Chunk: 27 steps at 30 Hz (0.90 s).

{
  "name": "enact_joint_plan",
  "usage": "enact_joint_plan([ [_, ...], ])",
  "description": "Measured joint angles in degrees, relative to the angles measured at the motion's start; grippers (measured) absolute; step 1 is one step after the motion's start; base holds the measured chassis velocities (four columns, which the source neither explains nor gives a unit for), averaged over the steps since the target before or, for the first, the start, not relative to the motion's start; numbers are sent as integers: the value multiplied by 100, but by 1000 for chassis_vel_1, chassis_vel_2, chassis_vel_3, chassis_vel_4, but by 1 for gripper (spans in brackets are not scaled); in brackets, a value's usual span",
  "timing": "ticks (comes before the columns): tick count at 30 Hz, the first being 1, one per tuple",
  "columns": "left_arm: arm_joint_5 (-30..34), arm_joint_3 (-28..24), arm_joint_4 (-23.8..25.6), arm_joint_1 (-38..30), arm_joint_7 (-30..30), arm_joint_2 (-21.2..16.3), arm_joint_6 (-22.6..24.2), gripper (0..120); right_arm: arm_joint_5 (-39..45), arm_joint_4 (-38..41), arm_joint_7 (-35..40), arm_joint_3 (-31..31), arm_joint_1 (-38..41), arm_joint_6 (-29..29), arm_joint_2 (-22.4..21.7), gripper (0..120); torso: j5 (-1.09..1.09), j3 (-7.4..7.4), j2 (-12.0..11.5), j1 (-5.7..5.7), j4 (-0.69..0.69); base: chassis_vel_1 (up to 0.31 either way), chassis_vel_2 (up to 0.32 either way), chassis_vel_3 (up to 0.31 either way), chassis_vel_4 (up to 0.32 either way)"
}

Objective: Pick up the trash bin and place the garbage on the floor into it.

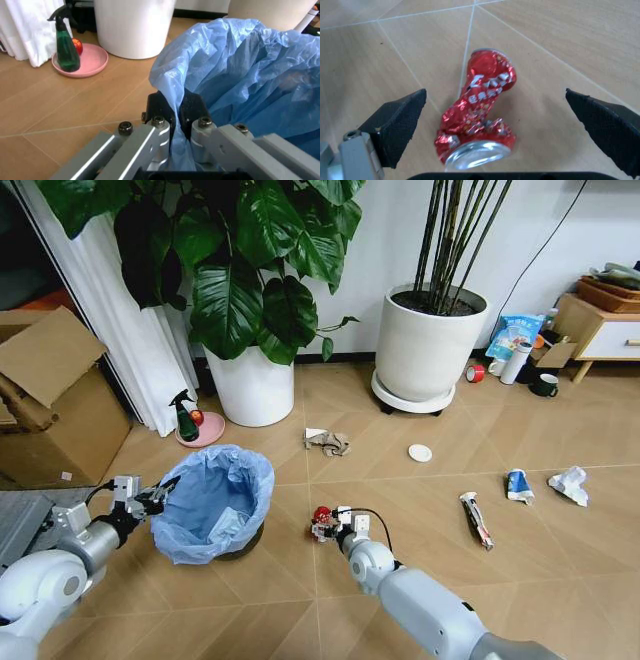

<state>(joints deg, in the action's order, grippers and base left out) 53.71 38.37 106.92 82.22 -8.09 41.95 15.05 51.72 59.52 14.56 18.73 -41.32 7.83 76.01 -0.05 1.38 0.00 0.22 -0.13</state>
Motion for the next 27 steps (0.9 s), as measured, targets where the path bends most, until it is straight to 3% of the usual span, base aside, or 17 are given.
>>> enact_joint_plan([
  [19, 1, 122, 84, 98, 6, 30, 1, 0, -226, -1036, -311, 119, 353, -72, 552, 99, 0, 0, 0, 0, 0, 0, 0, 0, 0],
  [27, -3, 123, 95, 113, 6, 54, 1, 0, -341, -1296, -415, 160, 394, -95, 699, 75, 0, 0, 0, 0, 0, 0, 0, 0, 0],
])
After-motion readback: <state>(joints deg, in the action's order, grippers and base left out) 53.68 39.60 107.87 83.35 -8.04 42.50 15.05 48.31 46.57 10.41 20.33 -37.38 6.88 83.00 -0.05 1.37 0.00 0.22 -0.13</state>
